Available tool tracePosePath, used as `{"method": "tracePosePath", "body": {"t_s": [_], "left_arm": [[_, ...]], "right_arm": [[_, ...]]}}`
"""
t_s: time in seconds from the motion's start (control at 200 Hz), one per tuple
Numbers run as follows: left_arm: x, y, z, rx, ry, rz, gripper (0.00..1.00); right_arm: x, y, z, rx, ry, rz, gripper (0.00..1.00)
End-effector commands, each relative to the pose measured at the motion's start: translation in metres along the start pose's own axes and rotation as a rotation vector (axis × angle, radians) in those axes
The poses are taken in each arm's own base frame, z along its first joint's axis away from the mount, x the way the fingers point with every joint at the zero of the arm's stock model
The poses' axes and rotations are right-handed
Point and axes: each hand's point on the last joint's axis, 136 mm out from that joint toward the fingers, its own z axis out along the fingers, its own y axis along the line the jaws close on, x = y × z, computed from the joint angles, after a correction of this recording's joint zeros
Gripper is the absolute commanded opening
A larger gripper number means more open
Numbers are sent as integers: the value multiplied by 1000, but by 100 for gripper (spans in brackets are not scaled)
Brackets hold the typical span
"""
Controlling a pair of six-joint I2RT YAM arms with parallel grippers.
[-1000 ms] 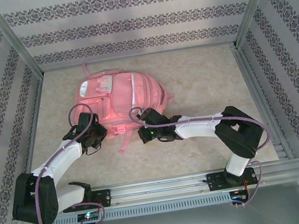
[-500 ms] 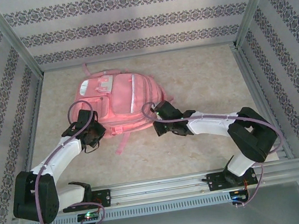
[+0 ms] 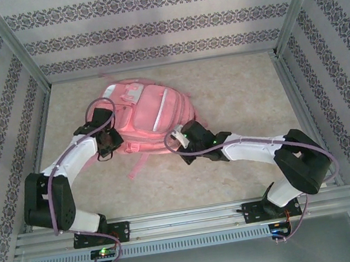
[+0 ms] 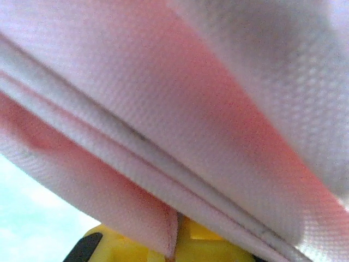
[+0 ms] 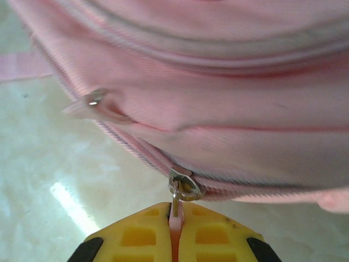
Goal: Pack books, pencil case, and school supplies into a backpack
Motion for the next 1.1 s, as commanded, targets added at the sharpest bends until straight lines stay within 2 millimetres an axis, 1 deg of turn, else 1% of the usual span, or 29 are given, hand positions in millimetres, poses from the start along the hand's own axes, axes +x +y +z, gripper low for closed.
{"method": "tracePosePath", "body": {"t_s": [0.0,0.11,0.145,0.2,0.305,0.375,0.495,0.57,0.65,0.699,0.814,0.914,0.969,1.039,1.094], "left_arm": [[-30,-29,-8,67,-62,95,20],[-38,-42,-5,90,-54,87,39],[-39,-45,-5,101,-45,82,42],[-36,-47,-6,110,-19,59,44],[-19,-48,-11,148,41,-33,45],[-6,-49,-19,208,61,-122,45],[18,-63,-39,358,93,-206,49],[36,-73,-47,432,125,-241,51],[51,-85,-47,503,164,-277,51],[59,-88,-43,521,183,-297,51],[63,-97,-35,562,198,-326,51],[59,-123,-45,659,195,-284,51],[60,-133,-49,678,195,-256,51],[63,-142,-51,696,204,-236,50],[66,-143,-48,692,216,-237,49]], "right_arm": [[-10,29,-8,-96,-18,-62,0],[-15,43,-7,-127,-17,-30,0],[-17,46,-6,-129,-20,-11,0],[-22,46,-5,-126,-32,33,0],[-28,47,-2,-130,-56,126,0],[-29,49,0,-143,-65,174,0],[-27,47,4,-135,-65,206,0],[-24,47,5,-137,-64,216,0],[-21,47,6,-139,-68,230,0],[-21,46,6,-140,-77,242,0],[-19,46,7,-145,-87,268,0],[-19,46,8,-152,-94,276,0],[-18,46,9,-151,-93,278,0],[-18,45,9,-149,-98,282,0],[-18,45,9,-148,-100,285,0]]}}
